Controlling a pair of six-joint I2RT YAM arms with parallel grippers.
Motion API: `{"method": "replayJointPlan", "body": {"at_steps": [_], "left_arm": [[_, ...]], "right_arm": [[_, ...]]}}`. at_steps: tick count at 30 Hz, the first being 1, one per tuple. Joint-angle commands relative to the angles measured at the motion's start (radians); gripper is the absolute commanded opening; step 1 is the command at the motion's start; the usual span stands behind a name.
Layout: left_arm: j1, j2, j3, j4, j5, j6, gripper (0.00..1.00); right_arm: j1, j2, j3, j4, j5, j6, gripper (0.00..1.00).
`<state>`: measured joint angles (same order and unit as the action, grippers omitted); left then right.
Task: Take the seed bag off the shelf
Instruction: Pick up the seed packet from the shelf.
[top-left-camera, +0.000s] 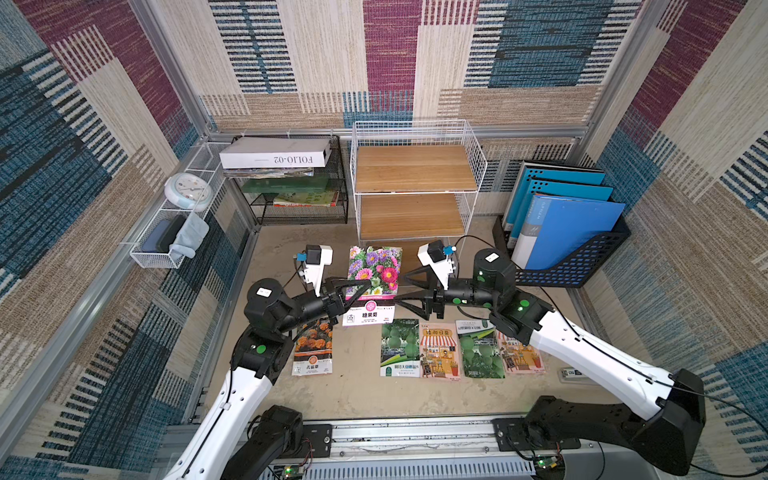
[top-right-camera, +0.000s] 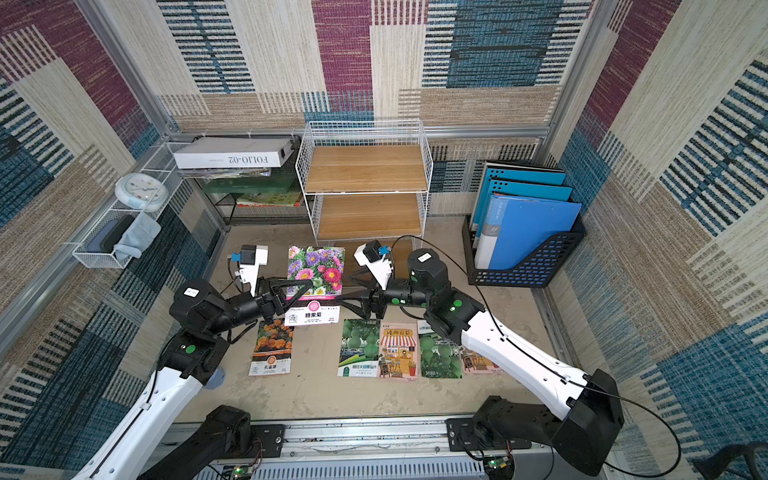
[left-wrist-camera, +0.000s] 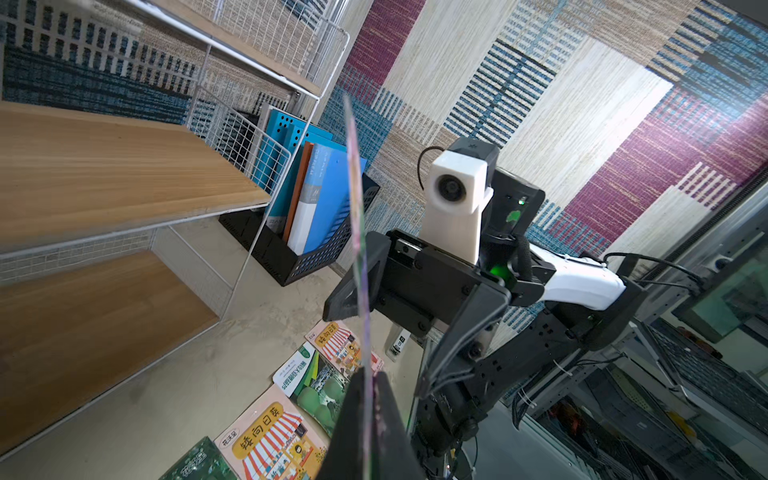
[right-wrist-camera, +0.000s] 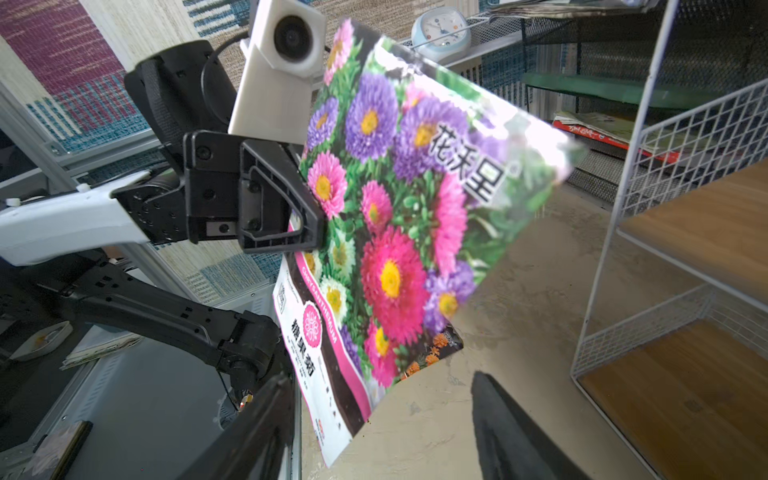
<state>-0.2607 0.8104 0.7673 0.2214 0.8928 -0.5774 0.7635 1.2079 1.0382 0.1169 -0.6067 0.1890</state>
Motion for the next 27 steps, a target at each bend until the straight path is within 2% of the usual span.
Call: {"method": "replayJointPlan", "body": {"at_steps": [1,8,14,22,27], "left_arm": [[0.000,-0.004,-0.010,0.134,0.041,-0.044,0.00],[-0.002,0.001,-0.022,0.231,0.053,-0.099,0.00],[-0.009,0.006,-0.035,0.259,0.058,-0.108,0.00],[-0.015,0.001,-0.045,0.234,0.049,-0.084,0.00],[-0.015,-0.002,-0.049,0.220,0.038,-0.071,0.00]], "right_arm": [[-0.008,0.006,0.007,0.088,-0.112,0.035,0.71],[-0.012,0.057,0.045,0.135,-0.265,0.049,0.63],[-0.012,0.115,0.105,0.141,-0.318,0.052,0.42],[-0.011,0.165,0.161,0.145,-0.345,0.070,0.26],[-0.011,0.173,0.160,0.181,-0.351,0.077,0.12]]}}
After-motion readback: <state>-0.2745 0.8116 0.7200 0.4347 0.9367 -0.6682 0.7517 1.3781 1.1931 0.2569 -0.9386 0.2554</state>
